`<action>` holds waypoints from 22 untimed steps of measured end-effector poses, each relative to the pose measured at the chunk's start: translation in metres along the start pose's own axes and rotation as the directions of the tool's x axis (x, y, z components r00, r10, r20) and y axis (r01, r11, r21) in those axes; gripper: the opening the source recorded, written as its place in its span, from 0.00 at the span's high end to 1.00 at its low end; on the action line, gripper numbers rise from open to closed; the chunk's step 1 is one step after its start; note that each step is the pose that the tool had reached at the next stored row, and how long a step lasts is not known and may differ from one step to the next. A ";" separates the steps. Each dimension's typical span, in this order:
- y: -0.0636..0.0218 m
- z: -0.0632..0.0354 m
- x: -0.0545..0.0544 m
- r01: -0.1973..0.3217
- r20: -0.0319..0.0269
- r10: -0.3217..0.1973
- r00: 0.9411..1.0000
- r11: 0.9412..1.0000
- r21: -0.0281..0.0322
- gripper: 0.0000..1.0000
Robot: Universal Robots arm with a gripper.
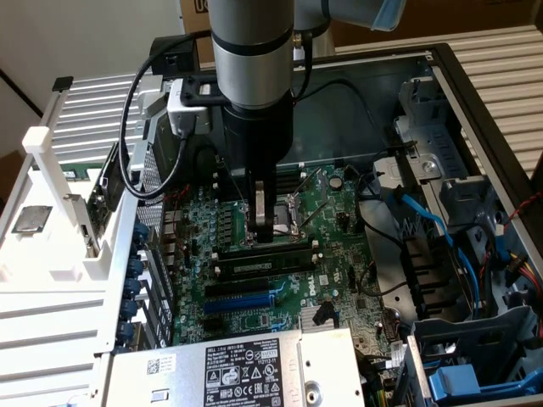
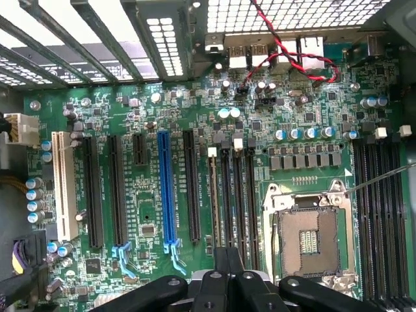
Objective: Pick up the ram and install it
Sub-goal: 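Press down the ram until it locks into place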
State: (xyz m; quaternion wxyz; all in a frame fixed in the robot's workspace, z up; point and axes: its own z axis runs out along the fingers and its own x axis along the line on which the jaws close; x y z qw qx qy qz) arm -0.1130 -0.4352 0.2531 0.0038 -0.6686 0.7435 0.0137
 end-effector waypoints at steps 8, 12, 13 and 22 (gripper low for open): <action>0.0000 0.0000 0.000 -0.167 0.003 0.167 0.986 0.986 0.004 0.90; 0.0000 0.0000 0.000 -0.230 0.004 0.230 0.973 0.973 0.005 0.90; 0.0000 0.0000 0.000 -0.241 0.004 0.241 0.971 0.971 0.005 0.90; 0.0000 0.0000 0.000 -0.387 0.008 0.387 0.922 0.922 0.008 0.90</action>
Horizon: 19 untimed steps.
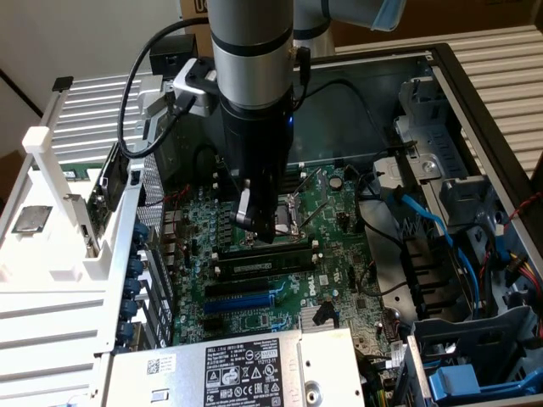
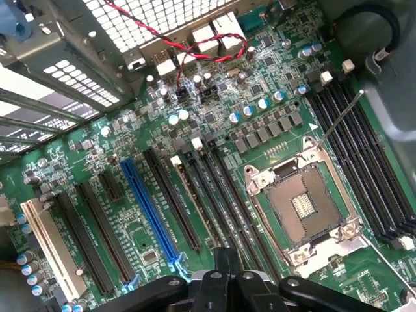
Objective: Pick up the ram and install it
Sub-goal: 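Press down the ram until it locks into place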
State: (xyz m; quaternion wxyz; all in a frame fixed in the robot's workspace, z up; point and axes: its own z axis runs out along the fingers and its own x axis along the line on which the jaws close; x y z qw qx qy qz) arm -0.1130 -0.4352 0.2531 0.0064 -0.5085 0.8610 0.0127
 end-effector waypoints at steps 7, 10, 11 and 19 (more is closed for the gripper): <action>0.0000 0.0000 0.000 -0.102 0.002 0.102 0.995 0.995 0.002 0.90; 0.0000 0.0000 0.000 -0.142 0.002 0.142 0.990 0.990 0.003 0.90; 0.0000 0.0000 0.000 -0.157 0.003 0.157 0.988 0.988 0.004 0.90; 0.0000 0.0000 0.000 -0.263 0.005 0.263 0.965 0.965 0.006 0.90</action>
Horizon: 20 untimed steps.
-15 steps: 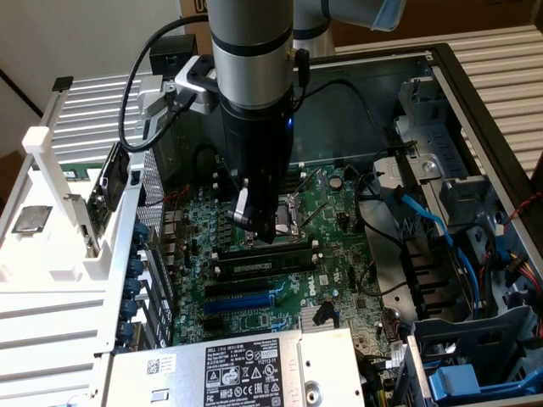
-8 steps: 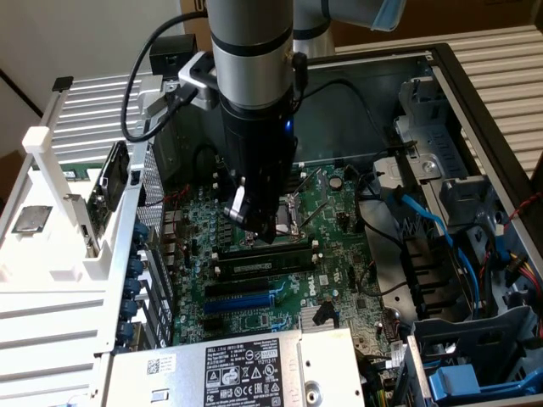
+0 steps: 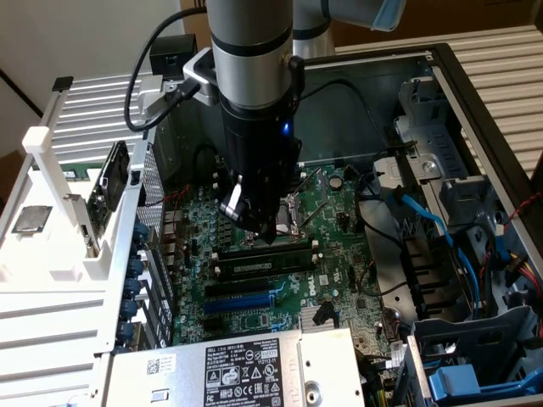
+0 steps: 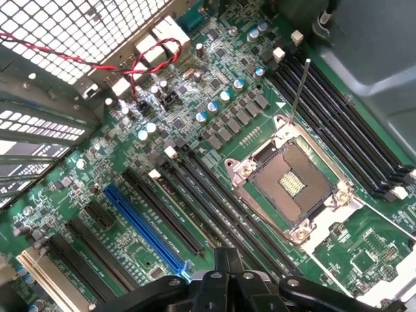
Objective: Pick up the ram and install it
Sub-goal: 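Press down the ram until it locks into place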
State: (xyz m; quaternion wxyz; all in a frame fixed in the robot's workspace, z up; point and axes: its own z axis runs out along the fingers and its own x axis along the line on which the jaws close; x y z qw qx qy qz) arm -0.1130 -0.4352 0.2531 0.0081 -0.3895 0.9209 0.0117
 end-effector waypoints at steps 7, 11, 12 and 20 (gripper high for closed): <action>0.0000 0.0000 0.000 -0.111 0.002 0.111 0.994 0.994 0.003 0.90; 0.0000 0.0000 0.000 -0.161 0.003 0.161 0.987 0.987 0.004 0.90; 0.0000 0.0000 0.000 -0.173 0.003 0.173 0.985 0.985 0.004 0.90; 0.0000 0.0000 0.000 -0.279 0.005 0.279 0.960 0.960 0.006 0.90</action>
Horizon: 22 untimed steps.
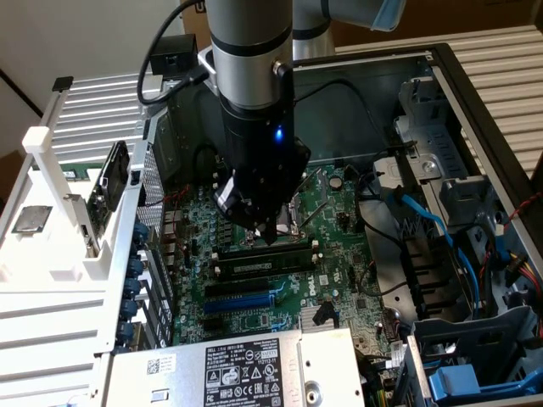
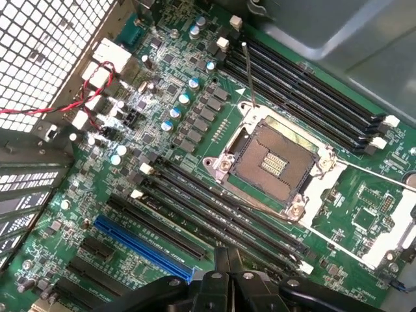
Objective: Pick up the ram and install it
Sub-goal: 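Press down the ram until it locks into place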
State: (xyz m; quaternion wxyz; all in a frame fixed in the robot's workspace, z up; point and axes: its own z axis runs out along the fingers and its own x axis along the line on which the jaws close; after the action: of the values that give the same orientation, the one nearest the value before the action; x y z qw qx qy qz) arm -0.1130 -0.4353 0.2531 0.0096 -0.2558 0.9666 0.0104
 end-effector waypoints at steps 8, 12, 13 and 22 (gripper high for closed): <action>0.0000 0.0000 0.000 -0.110 0.002 0.110 0.994 0.994 0.002 0.90; 0.0000 0.0000 0.000 -0.166 0.002 0.166 0.986 0.986 0.003 0.90; 0.0000 0.0000 0.000 -0.179 0.002 0.179 0.984 0.984 0.004 0.90; 0.0000 0.0000 0.000 -0.297 0.004 0.296 0.955 0.955 0.006 0.90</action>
State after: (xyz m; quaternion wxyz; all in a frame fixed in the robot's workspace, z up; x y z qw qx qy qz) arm -0.1130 -0.4352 0.2531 0.0103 -0.1079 0.9941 0.0091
